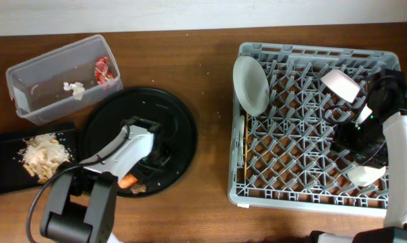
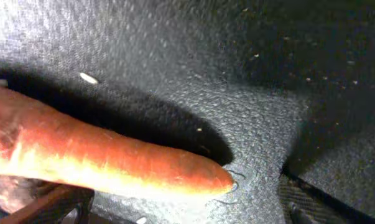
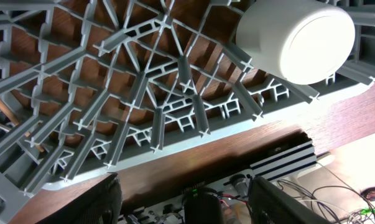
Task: Sort waste into correct bins and load items into the dishwasher rack
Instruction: 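Grasp the carrot with the left gripper and drop it on the black tray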
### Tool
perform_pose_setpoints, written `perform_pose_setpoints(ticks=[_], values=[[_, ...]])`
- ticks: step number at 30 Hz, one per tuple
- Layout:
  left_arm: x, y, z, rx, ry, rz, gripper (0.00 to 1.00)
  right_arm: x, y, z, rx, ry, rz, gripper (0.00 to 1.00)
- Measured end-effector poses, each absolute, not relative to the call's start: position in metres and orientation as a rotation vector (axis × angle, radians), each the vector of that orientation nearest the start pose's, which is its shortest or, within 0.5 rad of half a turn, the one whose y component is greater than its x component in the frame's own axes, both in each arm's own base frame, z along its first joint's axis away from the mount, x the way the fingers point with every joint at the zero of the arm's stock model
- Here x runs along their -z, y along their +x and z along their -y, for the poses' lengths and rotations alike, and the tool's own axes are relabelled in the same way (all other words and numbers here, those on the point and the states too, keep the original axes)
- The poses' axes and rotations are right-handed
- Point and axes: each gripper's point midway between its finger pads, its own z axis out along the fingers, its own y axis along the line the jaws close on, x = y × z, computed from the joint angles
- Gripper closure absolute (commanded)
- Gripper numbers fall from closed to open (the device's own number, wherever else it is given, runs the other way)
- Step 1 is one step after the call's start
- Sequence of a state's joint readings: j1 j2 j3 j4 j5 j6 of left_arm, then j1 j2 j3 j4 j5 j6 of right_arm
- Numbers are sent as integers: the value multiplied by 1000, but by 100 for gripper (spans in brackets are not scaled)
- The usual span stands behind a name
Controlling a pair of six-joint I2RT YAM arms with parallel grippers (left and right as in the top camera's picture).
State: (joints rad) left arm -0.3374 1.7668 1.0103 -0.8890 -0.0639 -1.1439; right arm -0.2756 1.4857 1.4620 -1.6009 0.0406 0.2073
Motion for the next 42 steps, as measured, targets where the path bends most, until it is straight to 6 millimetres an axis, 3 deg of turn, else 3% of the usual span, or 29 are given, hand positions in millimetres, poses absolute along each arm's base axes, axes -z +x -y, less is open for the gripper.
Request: perform_pose_setpoints(ticks=[4,6,7,9,12,14,15,18,20,21,22,24,26,28,30,33,35,38,39,40,42], values=[[-5,267,70,-206,-1010,-2946,1,-185,220,70,62,762,-3104,32],[-3,282,78,-117,-771,-2985,1,-185,220,69,61,762,-3104,32],[0,294,97,-10,-564,-3002,1,-185,220,69,62,762,-3104,32],[0,289,128,22,-153,-3036,5,-185,219,69,61,763,-3107,32],[-2,277,173,53,256,-2992,5,-185,219,69,61,763,-3107,32],[-3,260,156,-59,314,-3085,4,-185,219,69,61,763,-3107,32],[-7,263,149,-96,302,-3105,1,-185,219,69,61,763,-3107,32],[-43,313,137,-123,217,-3016,1,-185,219,69,56,763,-3107,32],[-61,342,117,-122,89,-2961,1,-185,220,69,56,763,-3107,32],[-63,351,95,-108,-105,-2958,1,-185,220,69,56,764,-3107,32],[-62,353,77,-70,-344,-2960,1,-185,220,69,56,763,-3106,32],[-61,351,73,90,-776,-2929,1,-185,220,69,56,761,-3104,32],[-61,353,77,128,-933,-2882,2,-185,220,69,56,762,-3103,32],[-60,335,75,86,-1167,-2878,2,-185,221,69,57,762,-3103,32],[-58,336,73,82,-1452,-2739,1,-185,220,69,56,761,-3103,32],[-54,352,59,45,-1646,-2504,1,-185,220,69,56,762,-3103,32],[-55,358,49,-1,-1668,-2415,1,-185,220,69,56,762,-3104,32],[-44,352,37,-72,-1707,-2346,2,-185,220,69,56,762,-3104,32],[-35,348,32,-92,-1725,-2328,7,-185,220,69,56,762,-3104,32],[-30,345,26,-102,-1737,-2314,21,-185,220,69,56,762,-3104,32],[-23,343,17,-110,-1766,-2282,31,-185,219,69,56,763,-3108,32]])
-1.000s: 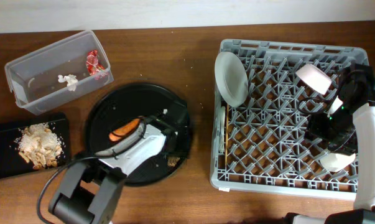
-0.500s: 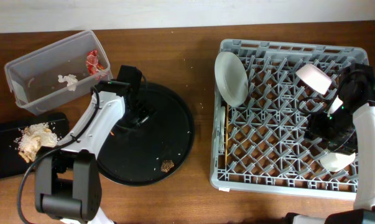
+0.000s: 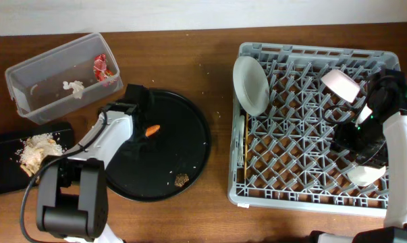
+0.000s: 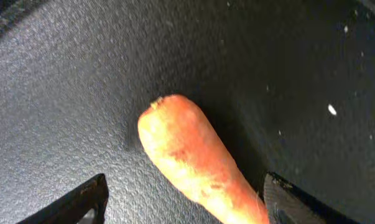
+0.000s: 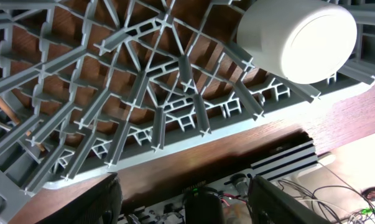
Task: Sort waste into correct bins and load items into the dishwasher rack
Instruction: 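Grasp the carrot with the left gripper and drop it on the black tray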
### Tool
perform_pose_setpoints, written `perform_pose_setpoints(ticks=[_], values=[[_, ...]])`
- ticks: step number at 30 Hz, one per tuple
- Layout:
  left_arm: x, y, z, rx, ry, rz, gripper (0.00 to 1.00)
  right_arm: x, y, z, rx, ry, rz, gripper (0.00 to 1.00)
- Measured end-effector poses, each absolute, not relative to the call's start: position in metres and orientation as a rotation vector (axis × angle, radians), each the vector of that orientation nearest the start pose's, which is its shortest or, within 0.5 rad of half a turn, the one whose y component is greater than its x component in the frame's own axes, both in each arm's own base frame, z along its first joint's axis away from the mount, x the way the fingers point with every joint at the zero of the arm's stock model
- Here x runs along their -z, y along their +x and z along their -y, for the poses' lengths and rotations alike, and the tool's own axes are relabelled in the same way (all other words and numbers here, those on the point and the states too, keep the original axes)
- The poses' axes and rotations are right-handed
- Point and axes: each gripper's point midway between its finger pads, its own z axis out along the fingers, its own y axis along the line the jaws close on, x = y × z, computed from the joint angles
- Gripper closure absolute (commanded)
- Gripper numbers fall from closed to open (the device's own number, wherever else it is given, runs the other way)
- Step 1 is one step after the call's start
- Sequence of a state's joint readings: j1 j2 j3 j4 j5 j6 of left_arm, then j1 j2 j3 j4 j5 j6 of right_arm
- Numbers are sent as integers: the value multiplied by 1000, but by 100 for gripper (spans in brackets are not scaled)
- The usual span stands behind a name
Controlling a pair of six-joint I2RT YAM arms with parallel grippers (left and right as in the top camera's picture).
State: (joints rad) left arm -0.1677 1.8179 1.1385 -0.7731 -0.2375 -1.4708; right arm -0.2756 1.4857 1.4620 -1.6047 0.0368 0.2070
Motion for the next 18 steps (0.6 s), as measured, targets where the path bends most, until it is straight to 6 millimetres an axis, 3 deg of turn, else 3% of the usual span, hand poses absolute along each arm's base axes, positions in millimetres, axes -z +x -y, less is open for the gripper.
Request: perform_pose_setpoints(ticks=[2,5,7,8,10,14,16,17,18], values=[[-22,343,13,-119,-1775,-2271,31,-185,219,69,56,764,-3107,32],[-6,327,10,-156,-1778,-2294,56,-185,219,69,56,764,-3108,32],[-4,329,10,-147,-1777,-2281,82,-185,219,69,56,763,-3108,32],[-5,330,10,-147,-1772,-2279,91,-185,219,69,56,763,-3109,32],[-5,331,10,-149,-1729,-2309,99,-185,219,69,56,764,-3108,32],[-7,322,8,-240,-1326,-2611,99,-185,219,69,56,763,-3107,32],[-28,321,7,-224,-1189,-2652,97,-185,219,69,56,763,-3108,32],[-68,325,-8,-162,-1173,-2555,96,-185,219,69,56,764,-3107,32],[-88,327,-20,-133,-1189,-2486,95,-185,219,69,56,763,-3108,32]])
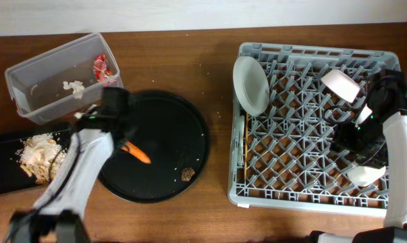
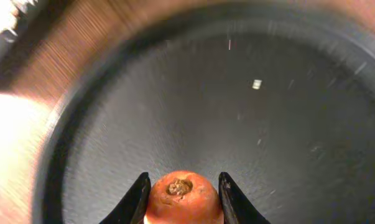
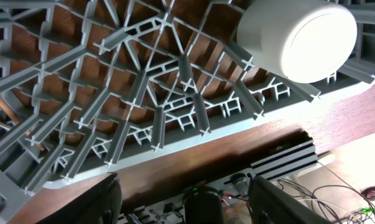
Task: Sort waste into correct bins and load items into the dishwasher rack
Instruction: 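Grasp the carrot with the left gripper and drop it on the black tray, then grasp the brown scrap with the left gripper and drop it on the black tray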
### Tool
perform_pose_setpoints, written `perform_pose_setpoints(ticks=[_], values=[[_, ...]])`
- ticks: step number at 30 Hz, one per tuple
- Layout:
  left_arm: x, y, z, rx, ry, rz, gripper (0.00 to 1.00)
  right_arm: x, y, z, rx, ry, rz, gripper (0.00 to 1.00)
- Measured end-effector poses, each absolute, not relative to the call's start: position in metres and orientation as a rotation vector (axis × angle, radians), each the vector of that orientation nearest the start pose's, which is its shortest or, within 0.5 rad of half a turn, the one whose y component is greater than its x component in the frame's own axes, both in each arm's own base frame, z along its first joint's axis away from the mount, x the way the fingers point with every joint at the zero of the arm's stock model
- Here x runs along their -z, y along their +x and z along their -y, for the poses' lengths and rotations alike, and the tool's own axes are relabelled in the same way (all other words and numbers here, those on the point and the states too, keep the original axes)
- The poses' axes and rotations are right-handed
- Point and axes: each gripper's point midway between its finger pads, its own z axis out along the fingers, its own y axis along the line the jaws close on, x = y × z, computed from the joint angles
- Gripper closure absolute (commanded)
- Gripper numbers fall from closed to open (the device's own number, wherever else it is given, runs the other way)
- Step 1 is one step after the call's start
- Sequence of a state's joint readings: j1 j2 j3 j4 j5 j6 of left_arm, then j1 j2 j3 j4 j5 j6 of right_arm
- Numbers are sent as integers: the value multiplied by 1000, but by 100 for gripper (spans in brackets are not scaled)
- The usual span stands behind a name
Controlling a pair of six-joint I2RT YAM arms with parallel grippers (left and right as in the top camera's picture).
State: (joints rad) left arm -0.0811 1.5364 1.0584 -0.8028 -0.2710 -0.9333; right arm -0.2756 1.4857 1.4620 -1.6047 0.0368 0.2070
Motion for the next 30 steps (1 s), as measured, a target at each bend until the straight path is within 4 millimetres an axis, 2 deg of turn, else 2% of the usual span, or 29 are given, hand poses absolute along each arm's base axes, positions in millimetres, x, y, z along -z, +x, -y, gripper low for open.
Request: perform_pose_setpoints(ticks=[2,4,5,6,7,8,12,15,16,17,20,23,25,27,28,29,30], values=[[-128,320,-83,-156,-1351,-2260,94,-185,219,69,56,763,-3108,32],[-133,304,-139,-226,-1526,-2115,94,-185,219,69,56,764,-3107,32],[-133,291,-176,-272,-1638,-2014,94,-185,219,69,56,763,-3107,32],[-132,285,-188,-290,-1679,-1987,93,-185,219,69,56,763,-3108,32],[-129,281,-212,-300,-1740,-1912,94,-185,219,69,56,763,-3108,32],[-119,266,-234,-346,-1824,-1871,93,-185,219,69,56,764,-3108,32],[-79,243,-277,-412,-1990,-1805,94,-185,219,69,56,763,-3108,32],[-65,239,-282,-426,-2023,-1811,93,-185,219,69,56,764,-3107,32],[-61,238,-281,-425,-2031,-1824,65,-185,219,69,56,763,-3108,32],[-60,240,-279,-407,-2033,-1831,52,-185,219,69,56,764,-3108,32],[-56,251,-263,-322,-1994,-1923,52,-185,219,69,56,762,-3108,32],[-52,254,-253,-269,-1991,-1970,52,-185,219,69,56,763,-3108,32],[-50,265,-239,-183,-1932,-2053,53,-185,219,69,56,763,-3108,32],[-49,283,-217,-148,-1831,-2146,53,-185,219,69,56,762,-3108,32],[-49,296,-199,-122,-1757,-2207,53,-185,219,69,56,763,-3108,32],[-43,301,-188,-118,-1722,-2255,53,-185,219,69,56,762,-3108,32],[-35,303,-181,-122,-1710,-2299,59,-185,219,69,56,764,-3108,32]])
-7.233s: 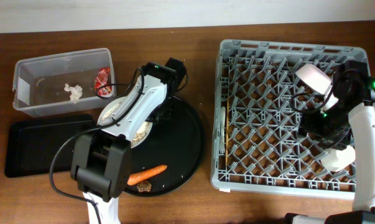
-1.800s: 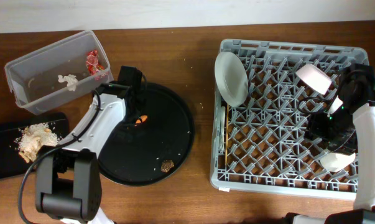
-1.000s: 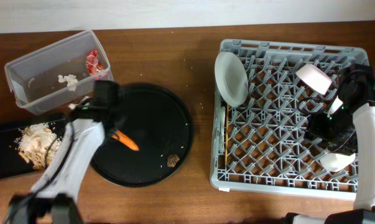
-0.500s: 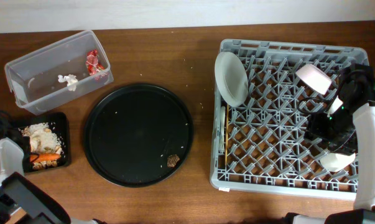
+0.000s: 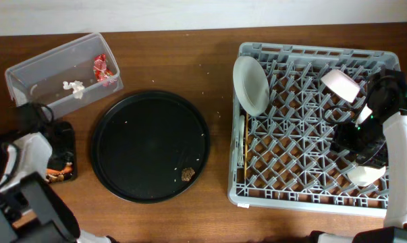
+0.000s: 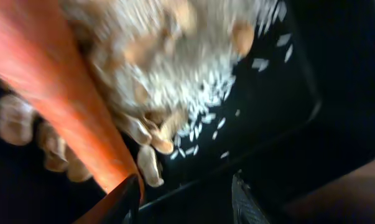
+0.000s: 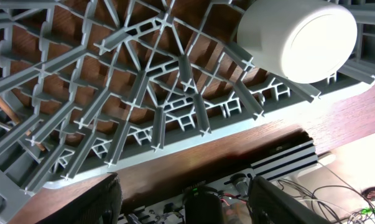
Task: Sort waste into correct bins and load items into the dishwasher rack
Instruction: 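Grasp the brown scrap with the left gripper and drop it on the black tray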
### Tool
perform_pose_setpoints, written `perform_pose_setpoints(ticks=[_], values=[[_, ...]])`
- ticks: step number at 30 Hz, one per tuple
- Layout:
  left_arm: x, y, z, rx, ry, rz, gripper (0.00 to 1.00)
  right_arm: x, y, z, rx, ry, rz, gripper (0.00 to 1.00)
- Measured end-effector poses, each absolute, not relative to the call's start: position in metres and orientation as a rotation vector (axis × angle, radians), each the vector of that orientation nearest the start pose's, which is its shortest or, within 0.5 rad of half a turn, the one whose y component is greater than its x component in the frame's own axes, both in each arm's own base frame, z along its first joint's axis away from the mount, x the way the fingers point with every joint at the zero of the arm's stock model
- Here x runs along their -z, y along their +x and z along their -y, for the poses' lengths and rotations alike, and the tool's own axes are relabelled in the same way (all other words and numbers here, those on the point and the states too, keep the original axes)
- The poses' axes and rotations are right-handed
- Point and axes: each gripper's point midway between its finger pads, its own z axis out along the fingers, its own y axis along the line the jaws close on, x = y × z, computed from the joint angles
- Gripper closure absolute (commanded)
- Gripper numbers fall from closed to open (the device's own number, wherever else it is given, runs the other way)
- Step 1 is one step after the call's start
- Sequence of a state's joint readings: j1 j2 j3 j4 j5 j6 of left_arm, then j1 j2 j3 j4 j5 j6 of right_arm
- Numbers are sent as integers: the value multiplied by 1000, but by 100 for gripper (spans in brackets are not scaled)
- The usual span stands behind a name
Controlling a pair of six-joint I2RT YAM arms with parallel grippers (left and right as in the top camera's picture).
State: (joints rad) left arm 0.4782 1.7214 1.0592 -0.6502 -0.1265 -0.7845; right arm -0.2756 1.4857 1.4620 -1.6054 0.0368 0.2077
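An orange carrot (image 6: 63,106) lies on rice and food scraps (image 6: 175,56) in the black tray (image 5: 66,138) at the far left. My left gripper (image 6: 184,199) hangs low over that tray and is open. The carrot's tip rests against the outside of the left finger (image 6: 126,198), and only dark tray shows between the fingers. The round black plate (image 5: 149,145) holds one brown scrap (image 5: 187,175) and crumbs. My right gripper (image 7: 190,199) is open and empty over the grey dishwasher rack (image 5: 311,202), near a white cup (image 7: 296,40).
A clear plastic bin (image 5: 61,77) at the back left holds a red wrapper (image 5: 103,69) and white scraps. In the rack stand a white plate (image 5: 250,84), a cup (image 5: 341,84) and a white bowl (image 5: 365,175). Electronics and cables lie beyond the rack's edge in the right wrist view.
My left gripper was shut on the carrot over the black plate's left part. Now it is over the black tray, open, with the carrot lying on the rice. The right arm is unchanged.
The carrot first lay at the plate's front edge by my left gripper. It was then on the plate's upper left between open fingers, then gripped above the plate. Now it rests in the black tray. The right gripper stayed open over the rack.
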Motion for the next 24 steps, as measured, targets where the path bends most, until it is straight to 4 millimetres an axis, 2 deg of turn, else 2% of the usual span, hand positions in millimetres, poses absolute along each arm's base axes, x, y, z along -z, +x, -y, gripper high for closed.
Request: perform_pose_setpoints(ticks=[2,3,6,10,11,12,13,14,15,16,17,18,19,21,22,24], values=[[-10,301,-162,-139,-1685,-2426,63,-185,219,69,56,763,-3108,32],[-5,303,-154,-132,-1644,-2473,63,-185,219,69,56,762,-3108,32],[-3,313,-132,-97,-1491,-2580,62,-185,219,69,56,763,-3108,32],[-4,321,-113,-43,-1376,-2650,48,-185,219,69,56,762,-3108,32],[-7,321,-112,-35,-1363,-2661,45,-185,219,69,56,762,-3108,32],[-21,325,-110,-7,-1337,-2646,43,-185,219,69,56,764,-3108,32],[-39,331,-110,12,-1307,-2606,42,-185,219,69,56,763,-3107,32],[-68,336,-106,47,-1253,-2549,38,-185,219,69,56,763,-3108,32],[-104,345,-90,121,-1115,-2507,35,-185,219,69,56,764,-3107,32],[-117,351,-59,207,-935,-2554,34,-185,219,69,56,763,-3107,32],[-118,352,-31,264,-793,-2614,32,-185,219,69,56,764,-3107,32],[-115,350,26,377,-526,-2712,29,-185,219,69,56,763,-3108,32],[-108,340,84,461,-245,-2790,23,-185,219,69,56,763,-3108,32],[-90,320,145,500,65,-2875,20,-185,219,69,56,764,-3108,32],[-65,297,183,512,254,-2959,20,-185,219,69,56,762,-3108,32],[-33,274,205,485,383,-3057,21,-185,219,69,56,764,-3108,32]])
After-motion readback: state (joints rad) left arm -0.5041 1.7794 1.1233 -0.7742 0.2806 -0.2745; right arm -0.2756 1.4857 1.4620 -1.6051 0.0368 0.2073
